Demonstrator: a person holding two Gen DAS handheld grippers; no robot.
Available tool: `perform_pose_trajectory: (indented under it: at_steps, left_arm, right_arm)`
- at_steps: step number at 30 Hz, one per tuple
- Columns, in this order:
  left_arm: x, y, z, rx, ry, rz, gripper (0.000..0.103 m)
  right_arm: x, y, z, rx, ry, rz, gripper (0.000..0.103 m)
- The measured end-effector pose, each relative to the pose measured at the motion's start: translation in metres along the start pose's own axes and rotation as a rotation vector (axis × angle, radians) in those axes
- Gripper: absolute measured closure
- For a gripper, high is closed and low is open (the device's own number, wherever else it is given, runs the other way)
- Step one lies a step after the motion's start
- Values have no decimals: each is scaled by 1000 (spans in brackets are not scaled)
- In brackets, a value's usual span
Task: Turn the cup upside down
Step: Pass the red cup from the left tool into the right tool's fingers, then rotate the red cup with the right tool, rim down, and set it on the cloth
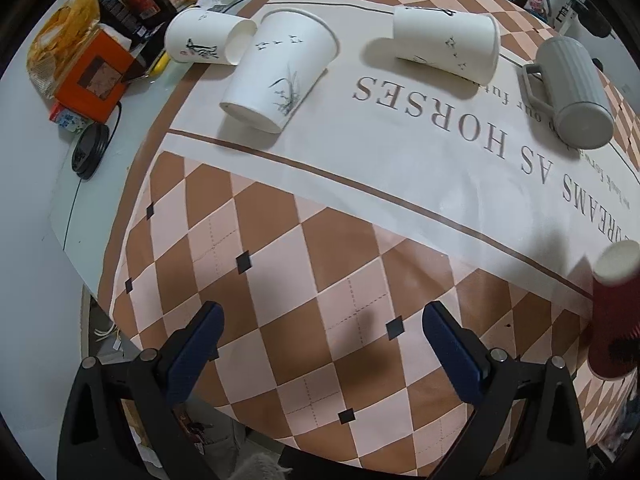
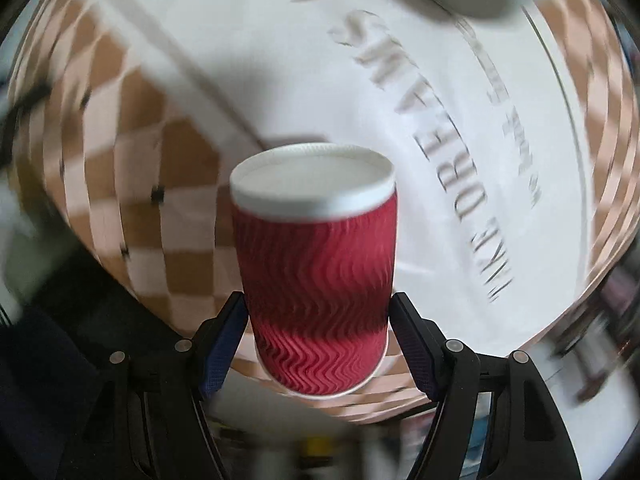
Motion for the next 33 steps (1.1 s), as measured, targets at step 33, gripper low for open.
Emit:
perform_pose_trajectory:
  at_steps: [33]
  left_arm:
    - [-12,-60,112,-180,140,-21,0]
  right_arm:
    - [99,3,121,-518,-215,910,32]
Point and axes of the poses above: each gripper's, at about its wrist camera, not at the fingertips, and x roughly against the way its jaws point, z to its right, y to its underside, the point moved 8 cm from there along -x, roughly the way its jaws point, and after that the axes turned 2 degrees about -y, right-handed, at the moved point
